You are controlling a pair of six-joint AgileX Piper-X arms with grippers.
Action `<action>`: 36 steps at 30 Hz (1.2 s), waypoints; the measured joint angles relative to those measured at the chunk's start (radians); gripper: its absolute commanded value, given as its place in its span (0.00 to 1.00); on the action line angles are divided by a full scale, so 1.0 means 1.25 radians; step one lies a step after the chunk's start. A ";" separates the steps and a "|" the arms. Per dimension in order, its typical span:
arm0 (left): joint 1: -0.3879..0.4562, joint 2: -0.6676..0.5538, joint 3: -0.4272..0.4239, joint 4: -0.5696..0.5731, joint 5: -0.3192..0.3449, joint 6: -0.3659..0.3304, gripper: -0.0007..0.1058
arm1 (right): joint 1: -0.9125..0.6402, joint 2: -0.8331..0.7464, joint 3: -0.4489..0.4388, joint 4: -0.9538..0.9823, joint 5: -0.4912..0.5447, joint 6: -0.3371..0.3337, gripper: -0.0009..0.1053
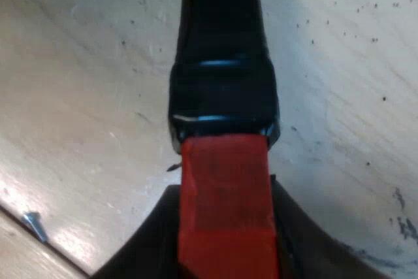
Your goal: Grind coffee beans and then tamp
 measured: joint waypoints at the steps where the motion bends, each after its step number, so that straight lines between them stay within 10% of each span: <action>1: 0.000 0.012 0.000 0.000 -0.003 0.000 0.82 | 0.000 0.000 0.007 -0.003 0.000 0.000 0.01; 14: 0.000 0.090 0.000 -0.005 -0.010 0.000 0.82 | 0.000 -0.001 0.065 -0.010 -0.016 0.006 0.04; 22: 0.000 0.090 0.000 -0.005 0.000 0.000 0.82 | 0.000 -0.005 0.065 -0.015 -0.084 0.020 0.57; 36: 0.000 0.090 -0.099 0.104 -0.011 0.000 0.82 | 0.000 -0.016 -0.122 0.267 -0.082 0.022 0.64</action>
